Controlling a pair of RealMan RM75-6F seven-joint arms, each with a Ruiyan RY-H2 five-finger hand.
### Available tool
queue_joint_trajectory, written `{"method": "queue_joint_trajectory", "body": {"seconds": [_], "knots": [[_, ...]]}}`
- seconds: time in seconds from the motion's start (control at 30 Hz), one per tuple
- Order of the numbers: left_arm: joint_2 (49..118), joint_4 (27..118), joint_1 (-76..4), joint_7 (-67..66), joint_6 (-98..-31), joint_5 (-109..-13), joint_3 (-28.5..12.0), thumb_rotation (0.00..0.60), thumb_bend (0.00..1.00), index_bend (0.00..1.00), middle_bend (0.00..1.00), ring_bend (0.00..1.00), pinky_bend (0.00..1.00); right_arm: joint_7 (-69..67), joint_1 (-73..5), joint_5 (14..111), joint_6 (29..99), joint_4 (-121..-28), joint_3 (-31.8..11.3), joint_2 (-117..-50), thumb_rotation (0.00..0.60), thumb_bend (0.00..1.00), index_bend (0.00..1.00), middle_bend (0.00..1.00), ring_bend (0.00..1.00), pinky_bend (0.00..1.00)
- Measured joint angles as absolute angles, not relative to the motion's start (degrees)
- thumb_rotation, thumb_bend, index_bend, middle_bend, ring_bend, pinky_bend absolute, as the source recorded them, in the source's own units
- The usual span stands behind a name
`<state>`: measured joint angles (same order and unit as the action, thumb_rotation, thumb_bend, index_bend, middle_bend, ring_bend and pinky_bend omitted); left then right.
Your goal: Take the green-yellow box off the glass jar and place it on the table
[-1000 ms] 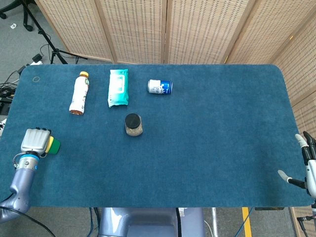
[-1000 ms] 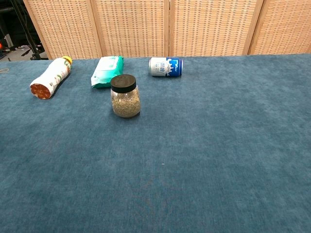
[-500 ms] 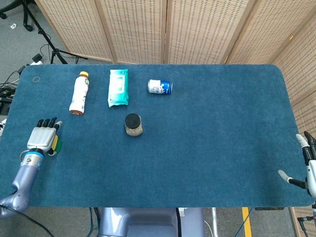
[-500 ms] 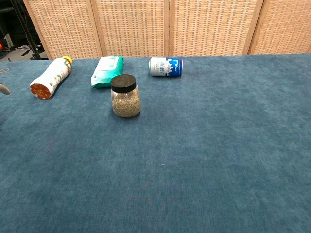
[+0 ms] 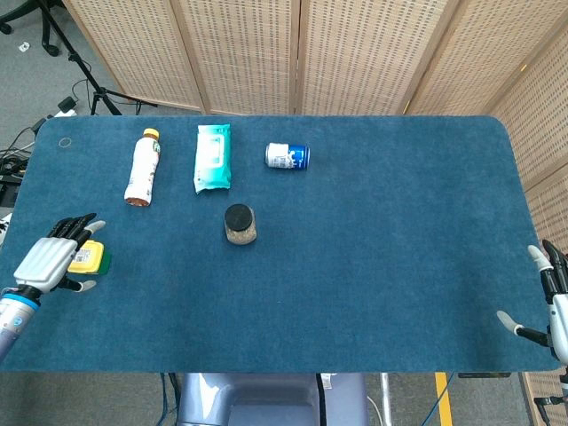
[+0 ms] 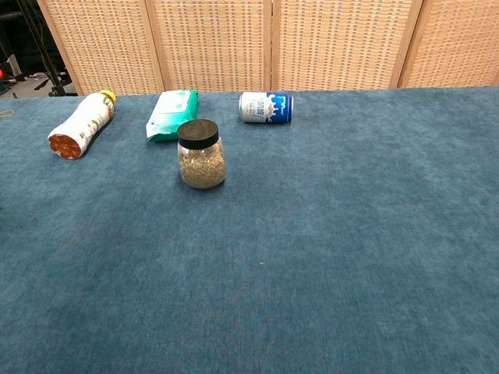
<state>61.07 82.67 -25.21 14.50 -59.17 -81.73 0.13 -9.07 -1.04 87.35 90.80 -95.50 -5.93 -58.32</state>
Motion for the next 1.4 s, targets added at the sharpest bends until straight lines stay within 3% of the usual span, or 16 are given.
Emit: {"method": "queue_joint_trajectory", "body": {"seconds": [0.2, 0.37, 0.57, 0.7, 0.93, 1.17, 1.4], "knots": [[66.9, 66.15, -23.71, 30.63, -61.73, -86.73, 1.6, 0.6, 0.0, 0.19, 0.03, 0.0, 0.04, -8.41, -0.9, 87.44, 91.05, -95.71, -5.76, -58.49, 0.6, 0.0, 0.0, 0.0, 0.0, 0.0], [71.15, 58.6, -23.4, 37.72, -62.88, -90.4, 3.1, 0.6, 0.0, 0.2, 0.05, 0.03, 0.07, -7.96, -1.07, 87.09, 90.69, -95.71, -5.85, -58.66, 0.6, 0.0, 0.0, 0.0, 0.0, 0.0], [72.56, 57.07, -24.4, 38.86, -61.83, -91.29, 3.86, 0.6, 0.0, 0.23, 0.08, 0.06, 0.09, -7.71, -1.28, 86.58, 90.22, -95.64, -5.97, -58.81, 0.6, 0.0, 0.0, 0.0, 0.0, 0.0], [73.39, 56.09, -24.93, 38.45, -60.77, -90.64, 3.58, 0.6, 0.0, 0.33, 0.21, 0.17, 0.19, -7.61, -1.41, 86.22, 89.88, -95.5, -6.03, -58.93, 0.6, 0.0, 0.0, 0.0, 0.0, 0.0], [75.1, 54.26, -26.24, 36.71, -57.23, -89.0, 3.03, 0.6, 0.01, 0.38, 0.26, 0.2, 0.23, -7.18, -1.61, 86.02, 89.54, -95.5, -6.09, -59.17, 0.6, 0.0, 0.0, 0.0, 0.0, 0.0], [77.02, 52.38, -27.19, 35.29, -55.62, -87.96, 2.51, 0.6, 0.07, 0.42, 0.3, 0.23, 0.25, -6.91, -1.83, 85.62, 89.06, -95.55, -6.14, -59.33, 0.6, 0.0, 0.0, 0.0, 0.0, 0.0], [77.38, 52.05, -26.92, 36.82, -56.49, -87.51, 2.16, 0.6, 0.19, 0.6, 0.43, 0.35, 0.38, -6.72, -1.97, 85.42, 88.85, -95.6, -6.2, -59.5, 0.6, 0.0, 0.0, 0.0, 0.0, 0.0]]}}
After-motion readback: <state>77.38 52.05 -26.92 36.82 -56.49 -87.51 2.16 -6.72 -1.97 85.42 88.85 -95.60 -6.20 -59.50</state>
